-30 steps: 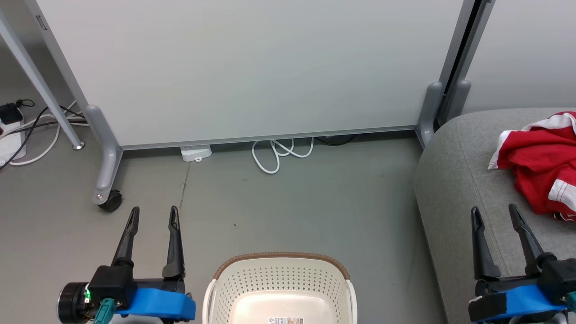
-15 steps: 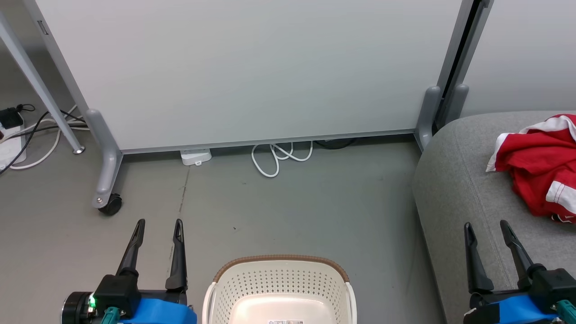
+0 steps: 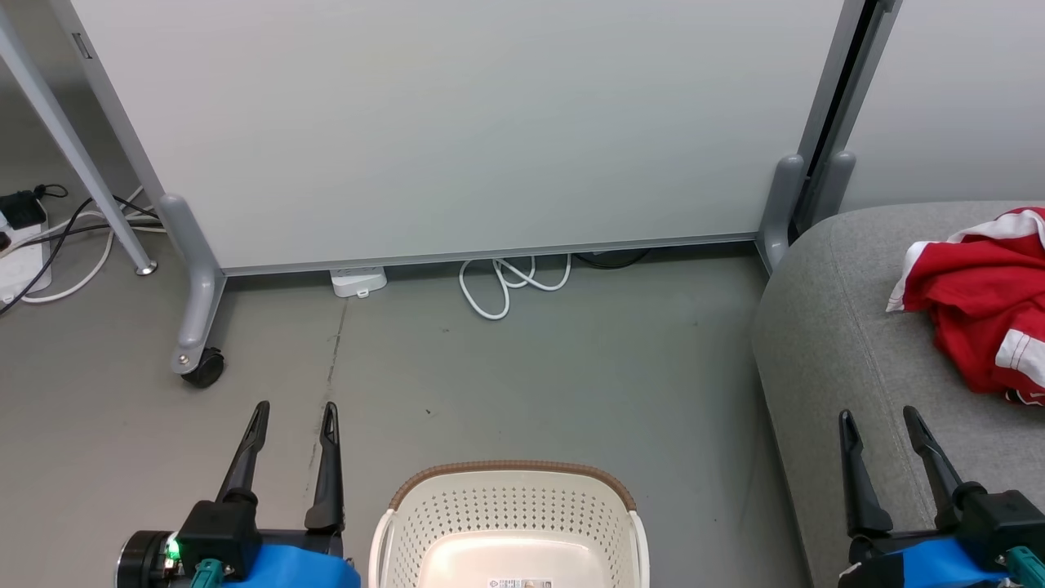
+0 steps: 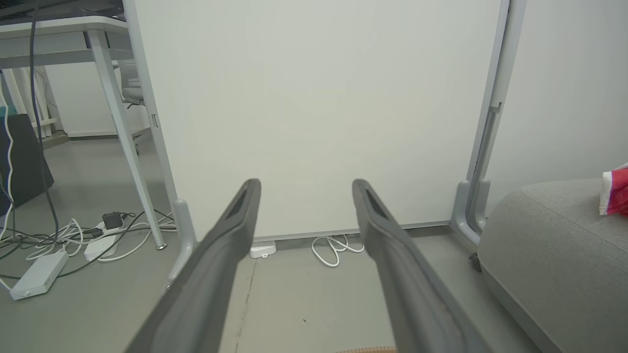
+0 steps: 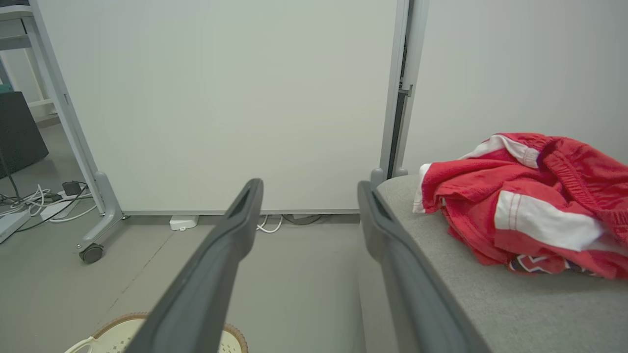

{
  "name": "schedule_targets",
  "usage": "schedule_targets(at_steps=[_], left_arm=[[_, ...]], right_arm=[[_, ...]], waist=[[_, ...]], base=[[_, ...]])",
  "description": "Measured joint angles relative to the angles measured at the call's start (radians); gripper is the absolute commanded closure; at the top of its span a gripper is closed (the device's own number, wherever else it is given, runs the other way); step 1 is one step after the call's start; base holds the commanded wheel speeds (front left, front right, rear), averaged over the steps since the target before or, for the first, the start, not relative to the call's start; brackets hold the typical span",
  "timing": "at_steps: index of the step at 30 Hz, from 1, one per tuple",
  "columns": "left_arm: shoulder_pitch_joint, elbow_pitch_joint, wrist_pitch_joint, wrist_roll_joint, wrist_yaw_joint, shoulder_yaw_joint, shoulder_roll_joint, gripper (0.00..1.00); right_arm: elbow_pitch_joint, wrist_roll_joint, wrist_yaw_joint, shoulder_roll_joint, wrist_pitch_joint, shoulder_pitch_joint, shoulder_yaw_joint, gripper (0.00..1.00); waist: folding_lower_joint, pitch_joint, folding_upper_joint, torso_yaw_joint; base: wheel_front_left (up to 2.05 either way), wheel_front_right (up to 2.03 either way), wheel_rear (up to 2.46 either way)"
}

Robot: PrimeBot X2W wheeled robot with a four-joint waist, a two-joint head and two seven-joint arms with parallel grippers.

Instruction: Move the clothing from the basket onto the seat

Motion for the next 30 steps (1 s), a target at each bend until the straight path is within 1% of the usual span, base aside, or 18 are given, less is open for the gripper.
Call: schedule_targets(at_steps=[1, 2, 8, 19, 30], left_arm=[[0.0, 0.0, 0.0, 0.0, -0.001, -0.001, 0.0, 0.0], [0.001, 0.003, 0.0, 0.0, -0.003, -0.001, -0.001, 1.0], [0.029, 0.058, 0.011, -0.009, -0.003, 0.0, -0.003, 1.0], [0.025, 0.063, 0.067, -0.231, -0.007, 0.022, -0.003, 1.0], [0.008, 0.062, 0.113, -0.431, -0.009, 0.04, -0.004, 1.0]], right_arm=[[0.0, 0.001, 0.0, 0.0, 0.0, 0.0, 0.0, 0.0], [0.003, 0.001, 0.0, 0.0, 0.0, 0.0, 0.001, 1.0], [0.061, 0.007, 0.0, 0.005, 0.01, 0.012, 0.0, 1.0], [0.068, 0.231, 0.0, 0.006, 0.066, 0.007, -0.002, 1.0], [0.064, 0.434, 0.0, 0.006, 0.11, -0.005, 0.002, 1.0]], waist=[[0.0, 0.0, 0.0, 0.0], [0.0, 0.0, 0.0, 0.0], [0.0, 0.0, 0.0, 0.0], [0.0, 0.003, 0.0, -0.007], [0.0, 0.005, 0.0, -0.013]], base=[[0.0, 0.0, 0.0], [0.0, 0.0, 0.0], [0.0, 0.0, 0.0], [0.0, 0.0, 0.0], [0.0, 0.0, 0.0]])
